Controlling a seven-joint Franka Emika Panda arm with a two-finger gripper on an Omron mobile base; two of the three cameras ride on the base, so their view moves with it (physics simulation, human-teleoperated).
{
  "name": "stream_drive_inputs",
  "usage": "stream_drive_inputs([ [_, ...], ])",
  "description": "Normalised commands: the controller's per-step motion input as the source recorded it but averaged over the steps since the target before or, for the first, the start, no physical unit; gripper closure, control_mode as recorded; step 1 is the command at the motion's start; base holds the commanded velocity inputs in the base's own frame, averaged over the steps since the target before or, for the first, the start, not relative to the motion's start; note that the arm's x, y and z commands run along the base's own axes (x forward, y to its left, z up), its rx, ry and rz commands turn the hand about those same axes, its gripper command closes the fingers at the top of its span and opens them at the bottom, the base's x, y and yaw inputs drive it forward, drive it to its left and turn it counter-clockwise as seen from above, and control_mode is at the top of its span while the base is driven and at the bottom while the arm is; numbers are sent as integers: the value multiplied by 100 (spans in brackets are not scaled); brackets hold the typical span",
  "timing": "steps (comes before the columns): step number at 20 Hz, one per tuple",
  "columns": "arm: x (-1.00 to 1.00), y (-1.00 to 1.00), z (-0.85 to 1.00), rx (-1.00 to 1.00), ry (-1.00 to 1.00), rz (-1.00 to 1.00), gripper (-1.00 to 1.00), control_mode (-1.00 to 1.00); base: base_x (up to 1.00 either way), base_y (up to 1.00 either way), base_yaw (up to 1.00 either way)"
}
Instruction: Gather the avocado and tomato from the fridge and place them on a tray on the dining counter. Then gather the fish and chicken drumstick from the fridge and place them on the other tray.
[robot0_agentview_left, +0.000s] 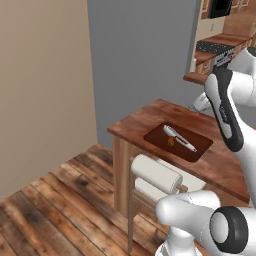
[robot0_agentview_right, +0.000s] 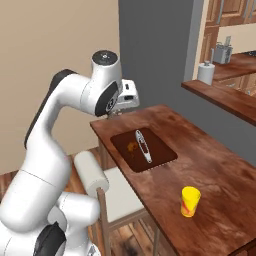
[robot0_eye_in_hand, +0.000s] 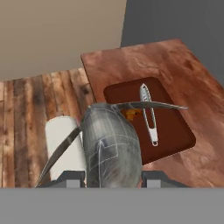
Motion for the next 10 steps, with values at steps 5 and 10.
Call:
stream_drive_inputs([
  [5, 69, -5, -49, 0, 0, 10, 100, -100, 0, 0, 0],
  [10, 45, -35, -72, 0, 7, -4, 100, -100, 0, 0, 0],
])
